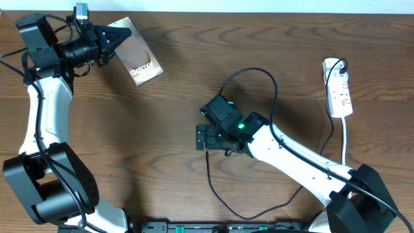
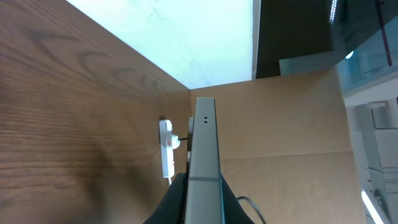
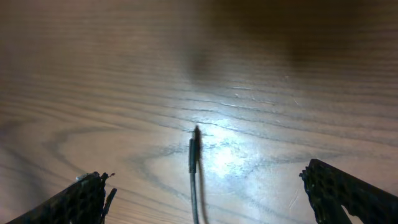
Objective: Plug charger to phone and switch on socket
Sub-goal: 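Lower the right gripper onto the black cable's plug end and grasp it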
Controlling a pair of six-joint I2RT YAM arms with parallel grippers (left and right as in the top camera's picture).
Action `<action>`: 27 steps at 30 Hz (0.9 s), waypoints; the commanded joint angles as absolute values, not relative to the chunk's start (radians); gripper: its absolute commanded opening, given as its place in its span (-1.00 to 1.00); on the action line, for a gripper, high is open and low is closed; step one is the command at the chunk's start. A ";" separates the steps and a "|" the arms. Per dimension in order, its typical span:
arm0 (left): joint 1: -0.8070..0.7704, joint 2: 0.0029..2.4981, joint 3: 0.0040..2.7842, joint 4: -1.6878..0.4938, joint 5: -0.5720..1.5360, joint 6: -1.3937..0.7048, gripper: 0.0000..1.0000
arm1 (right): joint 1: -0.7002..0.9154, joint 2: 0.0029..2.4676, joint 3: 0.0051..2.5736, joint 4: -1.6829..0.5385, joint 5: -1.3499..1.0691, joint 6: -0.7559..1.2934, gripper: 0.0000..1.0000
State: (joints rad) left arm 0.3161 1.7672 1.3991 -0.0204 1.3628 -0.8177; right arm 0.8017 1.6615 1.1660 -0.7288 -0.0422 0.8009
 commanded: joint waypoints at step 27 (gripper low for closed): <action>0.319 1.751 1.411 -0.013 1.394 -0.804 -0.86 | 0.913 1.930 1.296 -0.822 0.012 0.930 0.45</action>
